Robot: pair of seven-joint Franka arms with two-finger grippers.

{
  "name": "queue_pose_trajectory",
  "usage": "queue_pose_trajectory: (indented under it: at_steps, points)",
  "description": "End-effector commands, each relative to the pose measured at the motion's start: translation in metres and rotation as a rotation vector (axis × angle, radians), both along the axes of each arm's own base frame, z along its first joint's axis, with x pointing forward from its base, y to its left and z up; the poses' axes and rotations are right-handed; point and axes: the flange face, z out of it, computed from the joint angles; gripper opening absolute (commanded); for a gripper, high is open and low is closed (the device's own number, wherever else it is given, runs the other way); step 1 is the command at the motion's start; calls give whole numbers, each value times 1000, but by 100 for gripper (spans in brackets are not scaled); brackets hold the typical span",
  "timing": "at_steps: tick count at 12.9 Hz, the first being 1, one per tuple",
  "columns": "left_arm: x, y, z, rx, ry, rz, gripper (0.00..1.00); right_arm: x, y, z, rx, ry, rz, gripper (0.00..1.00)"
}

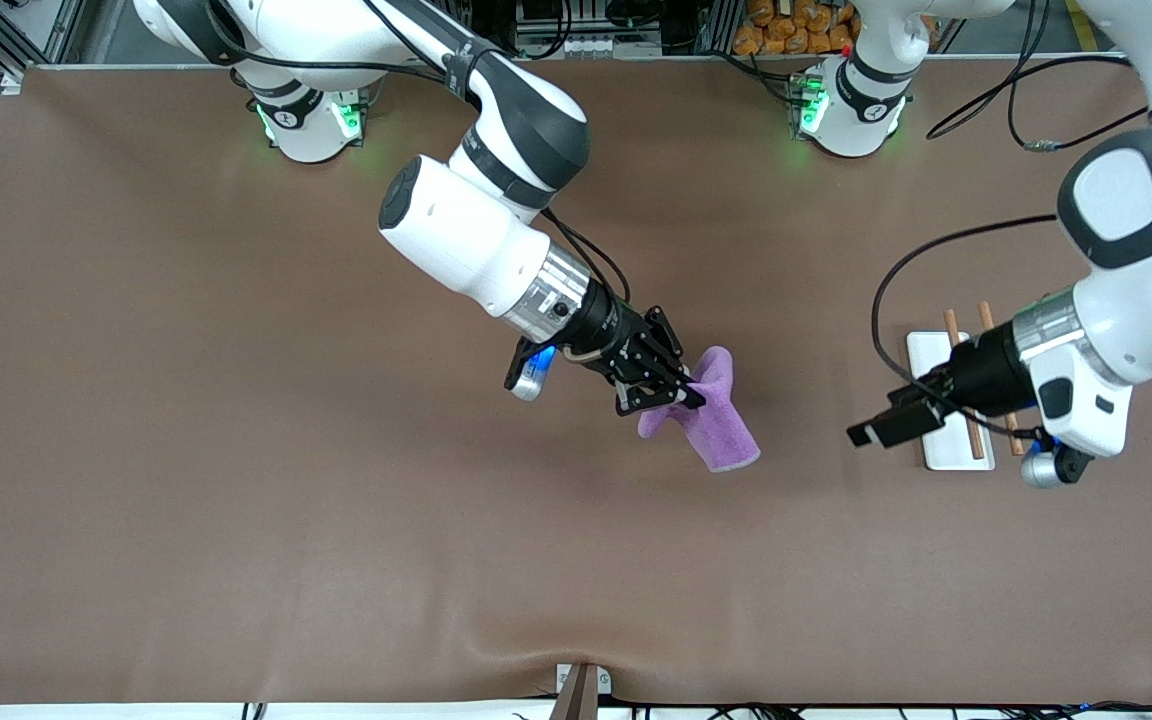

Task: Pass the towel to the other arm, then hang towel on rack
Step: 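Reach the left gripper to the towel held by the right gripper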

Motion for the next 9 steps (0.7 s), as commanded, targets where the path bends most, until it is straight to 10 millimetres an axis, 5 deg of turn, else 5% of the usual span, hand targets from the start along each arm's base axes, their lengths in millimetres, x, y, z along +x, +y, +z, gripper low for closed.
queue_pose_trajectory:
  at_steps: [1,6,9]
  points:
    - [16,-17,-13,-91,32,111,100,-1,1,3,14,11,-9,0]
    - [24,-52,-51,-155,162,301,100,0,1,2,11,11,-10,0]
    - [18,-77,-58,-200,243,354,100,0,1,2,10,10,-9,0]
